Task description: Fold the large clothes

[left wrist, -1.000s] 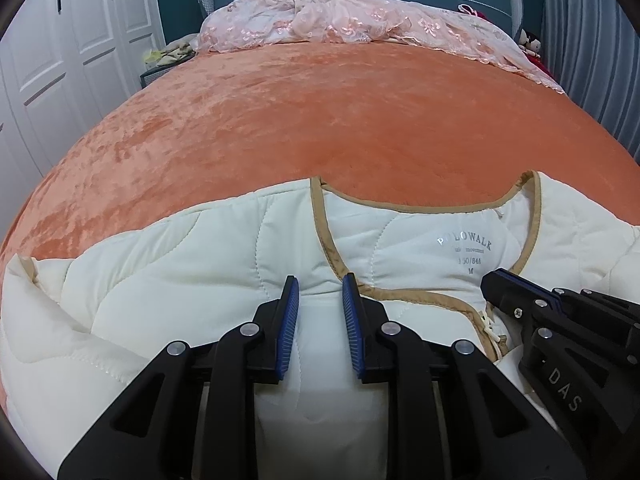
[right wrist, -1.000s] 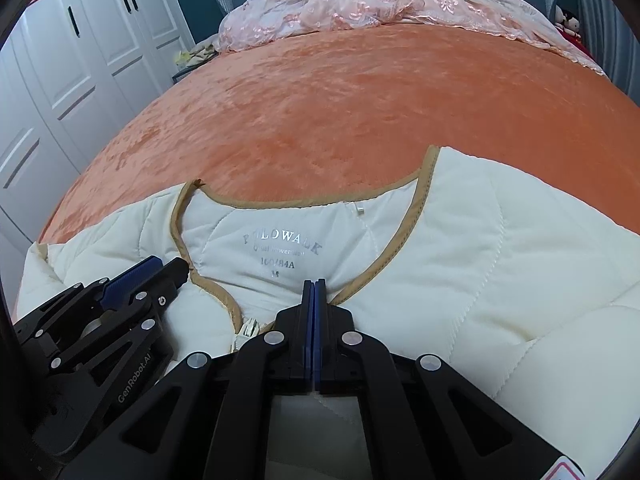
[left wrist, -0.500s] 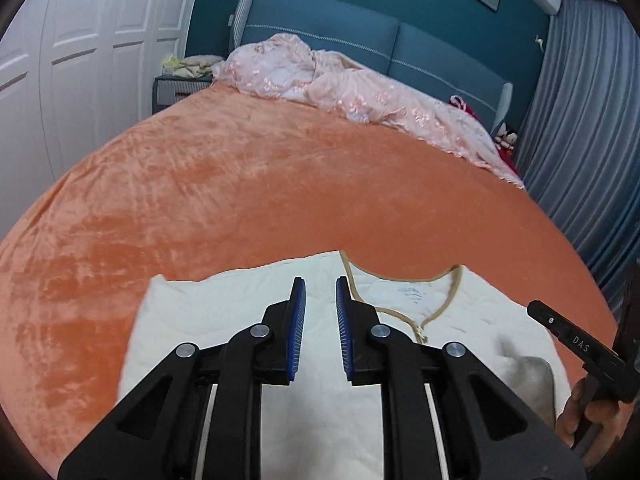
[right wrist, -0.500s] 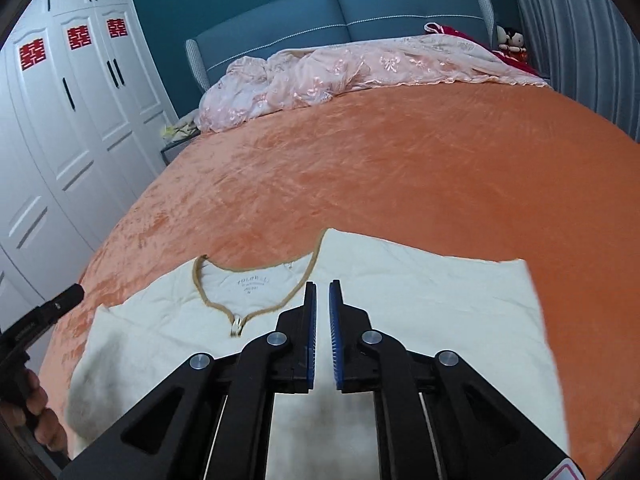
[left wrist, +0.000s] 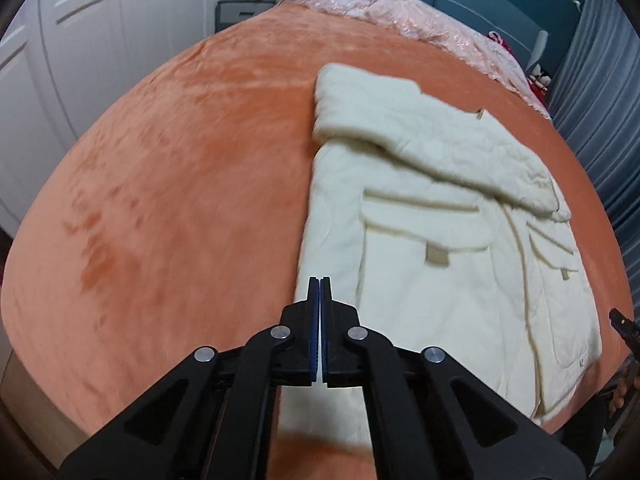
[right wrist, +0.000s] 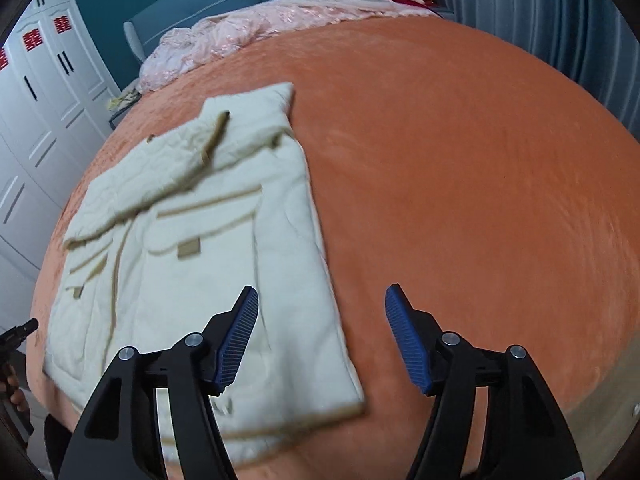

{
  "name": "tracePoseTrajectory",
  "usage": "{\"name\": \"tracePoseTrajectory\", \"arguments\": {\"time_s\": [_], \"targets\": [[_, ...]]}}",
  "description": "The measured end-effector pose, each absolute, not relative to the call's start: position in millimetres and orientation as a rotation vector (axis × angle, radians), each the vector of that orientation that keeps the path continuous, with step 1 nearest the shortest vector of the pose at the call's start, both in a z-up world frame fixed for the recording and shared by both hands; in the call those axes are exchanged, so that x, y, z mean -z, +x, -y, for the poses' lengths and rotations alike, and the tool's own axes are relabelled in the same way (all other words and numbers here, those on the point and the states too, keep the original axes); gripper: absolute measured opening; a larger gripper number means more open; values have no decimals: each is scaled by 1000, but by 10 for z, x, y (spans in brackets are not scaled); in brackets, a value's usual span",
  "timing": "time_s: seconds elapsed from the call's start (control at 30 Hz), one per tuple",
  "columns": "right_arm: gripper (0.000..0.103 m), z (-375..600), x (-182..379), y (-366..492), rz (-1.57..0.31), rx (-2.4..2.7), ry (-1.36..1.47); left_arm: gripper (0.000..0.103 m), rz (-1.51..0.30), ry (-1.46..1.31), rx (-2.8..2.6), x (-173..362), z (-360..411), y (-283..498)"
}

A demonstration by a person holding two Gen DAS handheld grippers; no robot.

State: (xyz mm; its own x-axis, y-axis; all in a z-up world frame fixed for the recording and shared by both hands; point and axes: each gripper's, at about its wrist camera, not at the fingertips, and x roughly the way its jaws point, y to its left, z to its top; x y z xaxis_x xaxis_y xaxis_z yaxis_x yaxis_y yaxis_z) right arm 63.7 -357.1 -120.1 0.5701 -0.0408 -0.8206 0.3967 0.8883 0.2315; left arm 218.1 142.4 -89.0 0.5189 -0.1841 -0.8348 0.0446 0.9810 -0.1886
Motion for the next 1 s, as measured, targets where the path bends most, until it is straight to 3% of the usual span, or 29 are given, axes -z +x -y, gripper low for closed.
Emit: {"name": "tracePoseTrajectory", "arguments": {"time_s": [0.23, 0.33, 0.4, 0.47, 0.53, 0.57, 0.6, 0.63, 0.67, 1.0], "targets": [[66, 3346, 1589, 334, -985, 206, 537, 0, -1128, -329, 108, 1214, -1620, 1792], [69, 3263, 1641, 357, -964, 198, 558, 5, -1165, -473, 163, 1346, -1617, 1847], [70, 3263, 1646, 387, -939, 195, 603, 11, -1172, -530, 184, 1409, -1581, 1901], [70, 3319, 1660, 416, -908, 191, 695, 24, -1172, -570, 179, 1435, -1537, 1949], [69, 3400, 1695, 465, -878, 186, 807, 28, -1162, -579, 178, 1424, -1486, 1981], [65, 3430, 1713, 473, -866, 188, 855, 27, -1159, -572, 168, 1421, -1467, 1986], [39, 3447, 1718, 489, -861, 189, 885, 25, -1156, -574, 159, 1401, -1450, 1992], [11, 3450, 1718, 503, -874, 192, 891, 9, -1151, -574, 153, 1378, -1444, 1991], [10, 3444, 1682, 500, -875, 192, 884, 0, -1156, -586, 165, 1360, -1444, 1975], [0, 3096, 798, -15, -926, 20, 464, 0, -1096, -355, 263, 621, -1442, 1302]]}}
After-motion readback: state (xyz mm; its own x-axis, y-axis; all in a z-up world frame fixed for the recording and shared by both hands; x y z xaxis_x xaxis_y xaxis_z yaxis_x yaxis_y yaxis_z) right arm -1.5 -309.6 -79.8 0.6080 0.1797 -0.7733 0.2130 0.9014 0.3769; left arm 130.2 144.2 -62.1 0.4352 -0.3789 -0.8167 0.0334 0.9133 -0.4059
